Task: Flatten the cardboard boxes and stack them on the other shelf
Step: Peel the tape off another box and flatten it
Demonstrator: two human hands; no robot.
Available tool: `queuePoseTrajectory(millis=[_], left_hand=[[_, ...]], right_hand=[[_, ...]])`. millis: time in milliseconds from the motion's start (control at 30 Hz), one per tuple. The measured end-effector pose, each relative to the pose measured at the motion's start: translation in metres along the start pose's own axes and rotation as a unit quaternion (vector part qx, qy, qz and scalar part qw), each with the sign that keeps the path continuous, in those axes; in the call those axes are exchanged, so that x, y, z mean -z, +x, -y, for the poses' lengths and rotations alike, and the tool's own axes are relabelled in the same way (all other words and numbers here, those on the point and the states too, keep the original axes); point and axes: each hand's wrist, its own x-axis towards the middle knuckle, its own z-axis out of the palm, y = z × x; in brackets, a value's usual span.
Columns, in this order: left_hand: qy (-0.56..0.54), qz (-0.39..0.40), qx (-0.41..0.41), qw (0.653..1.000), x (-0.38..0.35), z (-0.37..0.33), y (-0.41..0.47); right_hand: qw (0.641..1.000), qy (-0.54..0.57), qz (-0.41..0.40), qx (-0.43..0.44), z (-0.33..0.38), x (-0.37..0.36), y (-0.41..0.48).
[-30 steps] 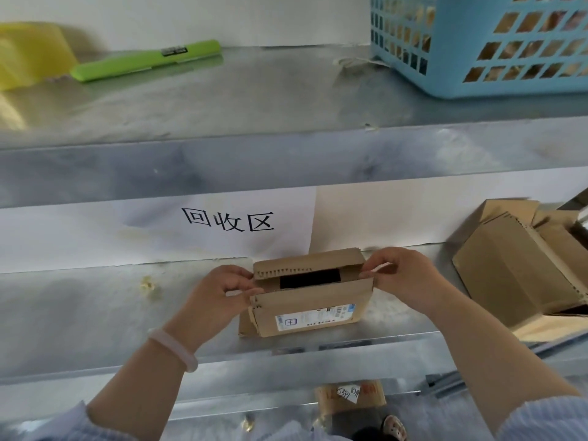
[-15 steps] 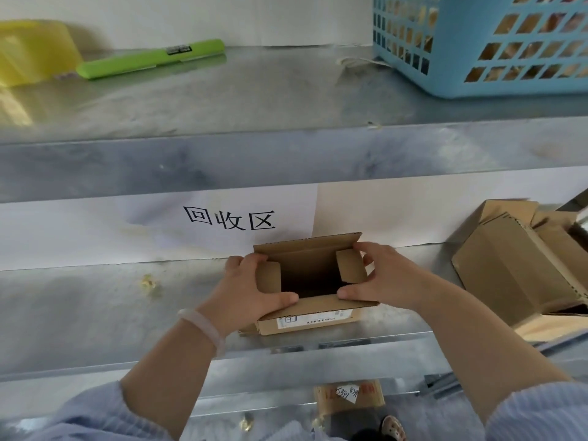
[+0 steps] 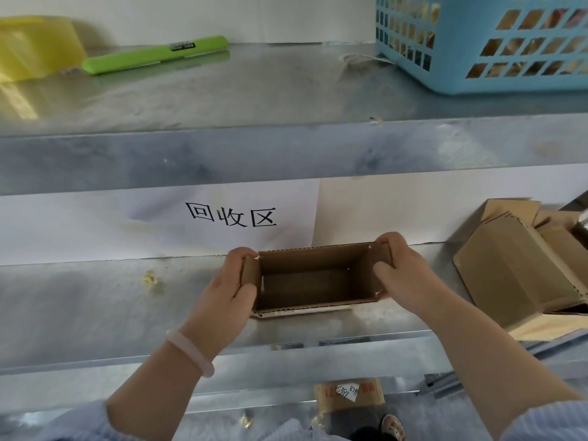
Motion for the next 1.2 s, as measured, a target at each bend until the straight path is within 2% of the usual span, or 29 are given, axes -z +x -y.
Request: queuePoseTrajectory(millis=[133,200,300,333,400,500,567,667,700,767,967,1100,1200], left_hand=[[-0.002,0.006,-0.077,0.997,0.006,0.010,-0.006],[0.017,0.015,-0.082,0.996,0.005,0.019,-0.012],[0.063,0.040,-0.085,0.994,-0.002,0.035,-0.027],[0.081,0.049,-0.098,0.991,-0.006,0.039,-0.033],[0.099,0.072,-0.114,0.986,-0.012,0.046,-0.043],[0.096,0.099,-0.104,0.985,-0.022,0.054,-0.053],[0.065,0.080,-0.056,0.993,-0.029,0.055,-0.051],[-0.029,0.044,0.101,0.993,-0.037,0.048,-0.036],[-0.071,0.055,0.144,0.986,-0.039,0.048,-0.029],[-0.137,0.094,0.172,0.971,-0.044,0.046,-0.019],[-0.170,0.076,0.129,0.974,-0.044,0.040,-0.013],[-0.141,0.111,0.047,0.983,-0.052,0.028,-0.021],[-0.094,0.105,-0.017,0.990,-0.055,0.013,-0.023]], right_hand=[[0.994,0.112,0.009,-0.011,-0.007,0.005,-0.004],[0.982,0.174,0.042,-0.052,-0.014,0.001,-0.007],[0.948,0.284,0.057,-0.134,-0.022,-0.006,-0.012],[0.946,0.281,0.062,-0.151,-0.025,-0.008,-0.012],[0.959,0.208,0.094,-0.166,-0.030,-0.015,-0.011],[0.968,0.132,0.131,-0.170,-0.032,-0.031,-0.011],[0.973,0.120,0.106,-0.166,-0.039,-0.041,-0.011],[0.978,0.117,0.075,-0.154,-0.045,-0.045,-0.013],[0.978,0.125,0.075,-0.150,-0.047,-0.045,-0.014],[0.977,0.145,0.079,-0.137,-0.050,-0.042,-0.017],[0.978,0.181,0.081,-0.069,-0.065,-0.020,-0.040],[0.986,0.138,0.078,-0.042,-0.067,0.001,-0.057],[0.982,0.186,0.040,-0.021,-0.058,0.017,-0.066]])
